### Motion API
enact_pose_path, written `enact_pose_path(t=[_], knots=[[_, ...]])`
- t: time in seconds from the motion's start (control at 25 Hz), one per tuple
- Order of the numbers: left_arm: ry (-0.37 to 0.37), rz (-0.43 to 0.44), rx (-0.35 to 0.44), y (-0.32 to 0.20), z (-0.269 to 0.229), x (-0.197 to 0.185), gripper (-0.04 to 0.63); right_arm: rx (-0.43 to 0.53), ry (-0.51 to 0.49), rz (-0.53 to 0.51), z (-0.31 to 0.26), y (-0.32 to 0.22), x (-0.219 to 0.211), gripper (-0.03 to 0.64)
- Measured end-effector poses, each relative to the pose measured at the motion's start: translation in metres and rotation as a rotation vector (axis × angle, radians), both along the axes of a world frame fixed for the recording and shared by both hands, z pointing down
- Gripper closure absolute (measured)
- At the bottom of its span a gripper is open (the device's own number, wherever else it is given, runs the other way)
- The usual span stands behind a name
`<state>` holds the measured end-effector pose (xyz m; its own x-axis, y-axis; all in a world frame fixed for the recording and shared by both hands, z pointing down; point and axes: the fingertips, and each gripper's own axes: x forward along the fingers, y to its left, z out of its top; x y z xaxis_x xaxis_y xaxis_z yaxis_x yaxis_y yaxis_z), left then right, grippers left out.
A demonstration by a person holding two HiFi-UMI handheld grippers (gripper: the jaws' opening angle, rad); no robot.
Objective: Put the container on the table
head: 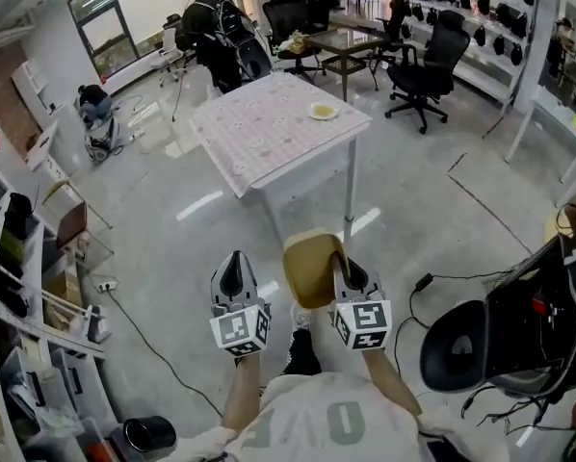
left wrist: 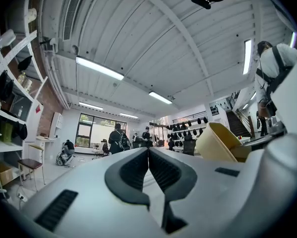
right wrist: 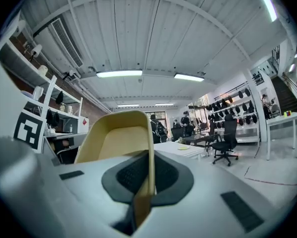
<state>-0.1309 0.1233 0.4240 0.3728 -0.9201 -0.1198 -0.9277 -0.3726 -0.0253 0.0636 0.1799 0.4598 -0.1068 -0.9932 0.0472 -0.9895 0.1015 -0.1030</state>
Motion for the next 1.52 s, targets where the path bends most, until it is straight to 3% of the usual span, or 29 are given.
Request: enact_pose_path(t=[0.28, 0.52, 0.8, 1.12, 1.52], knots=[[0.031, 0.01, 0.002, -0.106, -0.01, 0.001, 0.568, -0.011, 0.02, 0.052, -0.003, -0.099, 0.009, 0.584], [0.01, -0.003, 0.023, -0.221, -0.026, -0.005, 0.568, -0.005, 0.041, 0.08, -0.02, -0.215, 0.016, 0.584], [-0.026, 0.009, 0.074, -0.321, -0.035, 0.0, 0.568, -0.021, 0.031, 0.079, -0.019, -0.326, 0.012, 0.584], [-0.007, 0.022, 0.037, -0.38, -0.027, 0.015, 0.568, -0.036, 0.019, 0.048, -0.021, -0.394, 0.005, 0.584], [-0.01, -0.038, 0.037, -0.45, -0.023, 0.028, 0.567, -0.022, 0.017, -0.002, -0.019, -0.48, 0.018, 0.584]])
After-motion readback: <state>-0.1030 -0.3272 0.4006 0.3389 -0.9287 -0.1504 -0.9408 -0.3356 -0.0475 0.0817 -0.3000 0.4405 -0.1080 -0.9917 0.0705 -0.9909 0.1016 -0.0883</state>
